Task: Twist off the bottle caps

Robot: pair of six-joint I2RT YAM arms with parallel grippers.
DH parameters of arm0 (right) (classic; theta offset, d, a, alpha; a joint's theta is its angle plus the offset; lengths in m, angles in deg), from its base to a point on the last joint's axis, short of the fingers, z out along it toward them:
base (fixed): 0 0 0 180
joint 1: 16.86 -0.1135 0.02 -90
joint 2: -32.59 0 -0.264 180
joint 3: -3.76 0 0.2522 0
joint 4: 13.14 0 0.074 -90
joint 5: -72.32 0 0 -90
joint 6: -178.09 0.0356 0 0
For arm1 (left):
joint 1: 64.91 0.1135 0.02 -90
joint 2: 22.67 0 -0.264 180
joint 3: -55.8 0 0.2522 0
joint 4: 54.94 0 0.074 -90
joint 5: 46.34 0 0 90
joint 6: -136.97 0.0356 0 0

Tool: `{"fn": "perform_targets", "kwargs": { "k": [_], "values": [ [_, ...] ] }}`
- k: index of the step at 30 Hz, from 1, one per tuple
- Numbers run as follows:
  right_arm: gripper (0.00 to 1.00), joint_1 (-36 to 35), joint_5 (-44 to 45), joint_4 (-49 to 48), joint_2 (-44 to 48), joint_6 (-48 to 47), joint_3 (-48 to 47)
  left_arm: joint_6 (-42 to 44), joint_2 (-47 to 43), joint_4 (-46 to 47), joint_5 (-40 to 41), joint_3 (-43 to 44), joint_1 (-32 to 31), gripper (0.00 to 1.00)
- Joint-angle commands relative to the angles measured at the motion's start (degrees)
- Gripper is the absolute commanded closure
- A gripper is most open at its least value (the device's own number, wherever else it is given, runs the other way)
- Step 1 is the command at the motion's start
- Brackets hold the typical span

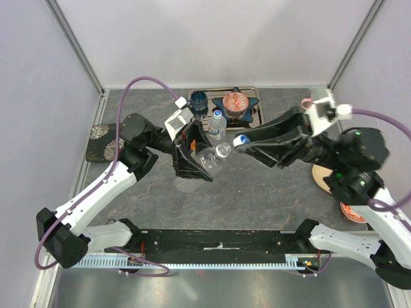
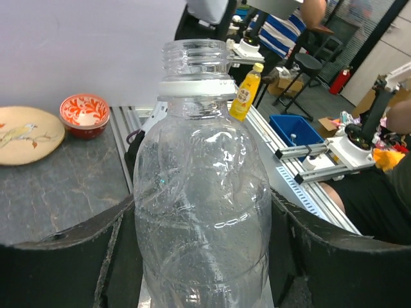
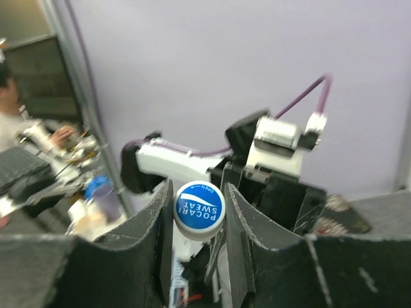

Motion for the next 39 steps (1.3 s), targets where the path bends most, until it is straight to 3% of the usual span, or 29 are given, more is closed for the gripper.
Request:
{"fn": "perform_targets", "kwargs": {
  "k": [1,4,5,8,9,12,15,26,39],
  "values": [
    [1.0,-0.08,18.4,5.07,4.29,-5.97,-1.77,6.82,-2.36,-7.09,4.11,-0.89,0.3,0.53],
    [1.0,-0.17,39.98,15.05,4.39,-8.26,-1.76,10.94,-3.85,-12.35,8.05,-0.89,0.38,0.53],
    [1.0,-0.17,51.63,18.42,3.43,-8.35,-1.07,12.53,-5.86,-15.85,9.89,-1.07,0.38,0.53],
    [1.0,-0.17,65.41,27.14,2.28,-7.03,7.85,19.47,-11.73,-22.55,21.48,-2.29,0.3,0.53],
    [1.0,0.0,66.41,28.37,2.01,-4.77,11.03,21.92,-13.42,-25.26,29.0,-3.08,0.3,0.53],
    [1.0,0.36,65.29,28.39,-1.05,-0.46,21.94,24.23,-20.17,-26.52,41.59,-6.42,0.3,0.53],
    [1.0,0.8,62.39,23.23,-6.33,4.04,29.86,25.29,-24.32,-27.04,47.51,-8.45,0.3,0.53],
    [1.0,3.08,59.84,12.13,-26.18,5.62,34.53,26.87,-30.83,-30.74,51.83,-12.84,0.3,0.52],
    [1.0,6.6,57.55,7.99,-36.48,5.63,32.86,29.15,-32.42,-33.38,53.15,-14.16,0.3,0.51]
  ]
}}
